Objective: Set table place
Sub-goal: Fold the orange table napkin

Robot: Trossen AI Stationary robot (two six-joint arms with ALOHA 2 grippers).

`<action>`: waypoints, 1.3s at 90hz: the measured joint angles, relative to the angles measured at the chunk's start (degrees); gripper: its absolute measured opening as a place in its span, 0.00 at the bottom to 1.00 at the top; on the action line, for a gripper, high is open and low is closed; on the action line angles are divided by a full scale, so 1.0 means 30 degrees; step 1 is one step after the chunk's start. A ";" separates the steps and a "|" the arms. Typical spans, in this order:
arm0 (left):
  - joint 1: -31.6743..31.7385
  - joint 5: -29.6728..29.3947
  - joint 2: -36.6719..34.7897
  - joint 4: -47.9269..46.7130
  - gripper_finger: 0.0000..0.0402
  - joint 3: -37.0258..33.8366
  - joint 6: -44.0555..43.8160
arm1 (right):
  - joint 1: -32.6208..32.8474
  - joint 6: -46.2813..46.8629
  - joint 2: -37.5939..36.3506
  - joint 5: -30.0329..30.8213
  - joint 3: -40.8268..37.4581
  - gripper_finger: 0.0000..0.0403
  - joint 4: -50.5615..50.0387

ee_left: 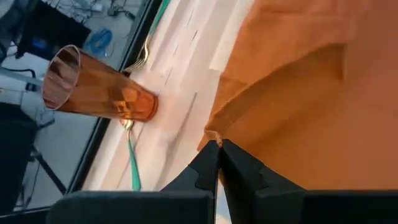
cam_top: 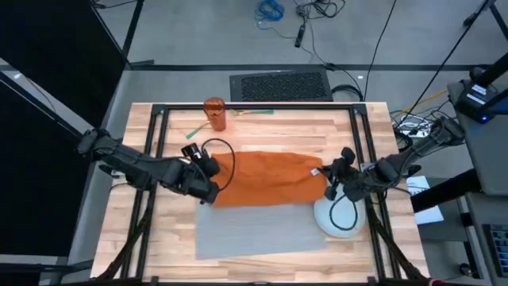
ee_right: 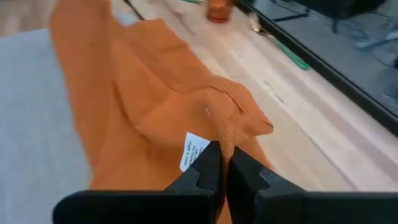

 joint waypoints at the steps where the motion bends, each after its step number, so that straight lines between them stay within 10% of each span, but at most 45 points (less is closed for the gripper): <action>1: 0.0114 0.0000 0.0000 0.0009 0.00 0.0000 0.0027 | -0.0082 0.0000 -0.0009 0.0000 0.0000 0.00 -0.0045; 56: 0.4917 0.1706 0.0022 0.4894 0.00 -0.3678 0.3203 | -0.5160 -0.2612 -0.0034 -0.1805 0.0000 0.00 -0.0649; 117: 0.5596 0.3082 0.0022 0.6455 0.00 -0.4240 0.4517 | -0.8368 -0.5147 0.0034 -0.5864 -0.0002 0.00 -0.0294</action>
